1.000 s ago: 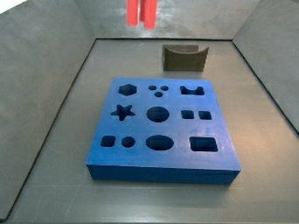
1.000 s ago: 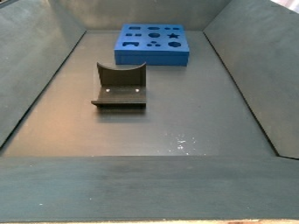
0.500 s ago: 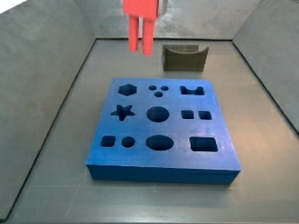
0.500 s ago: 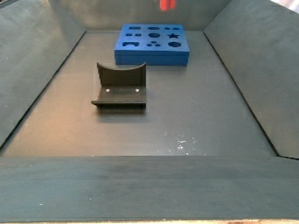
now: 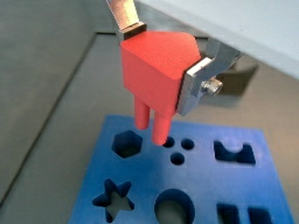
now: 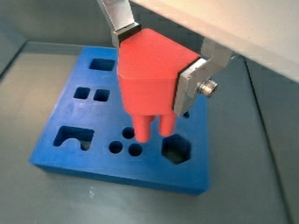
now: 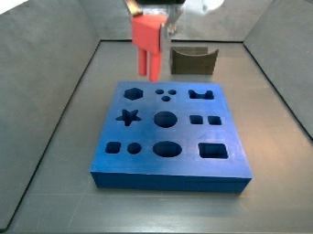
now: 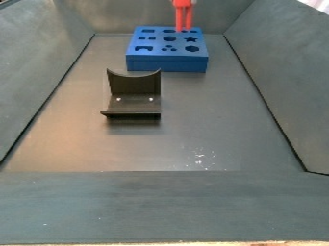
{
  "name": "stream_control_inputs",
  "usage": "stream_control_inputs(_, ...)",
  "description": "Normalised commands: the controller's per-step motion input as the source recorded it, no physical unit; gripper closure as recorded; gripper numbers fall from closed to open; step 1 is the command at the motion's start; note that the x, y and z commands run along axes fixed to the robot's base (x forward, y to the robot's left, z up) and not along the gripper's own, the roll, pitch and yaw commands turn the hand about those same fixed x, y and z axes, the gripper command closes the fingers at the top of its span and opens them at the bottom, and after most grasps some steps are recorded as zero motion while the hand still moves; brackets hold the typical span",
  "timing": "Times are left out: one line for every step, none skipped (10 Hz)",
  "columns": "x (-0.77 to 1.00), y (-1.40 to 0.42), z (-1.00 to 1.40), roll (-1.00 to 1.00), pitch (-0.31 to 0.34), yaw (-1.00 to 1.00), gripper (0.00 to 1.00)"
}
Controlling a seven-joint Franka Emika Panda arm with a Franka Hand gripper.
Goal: Pick up the 3 prong object. Move up. Place the 3 prong object on the fixture. Regrasp the 3 prong object. Move to above the board. Insert the 3 prong object.
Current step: Insert the 3 prong object.
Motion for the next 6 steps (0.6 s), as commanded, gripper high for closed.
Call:
stream_control_inputs(0.17,0.00,-0.43,0.00,-0.080,-0.73,1.00)
stream_control_inputs(0.24,0.06,-0.39,-0.01,-0.054,-0.70,1.00)
stream_control_inputs(0.21,0.08,-0.41,0.00,-0.020,-0.76,1.00)
stream_control_inputs(0.17,0.05,-0.39,0.00,-0.020,-0.71,1.00)
stream_control_inputs(0.15,0.05,-0.31,0.00,0.000,-0.46,1.00)
stream_control_inputs(0.13,0.06,-0.01,-0.04,-0.031,-0.15,1.00)
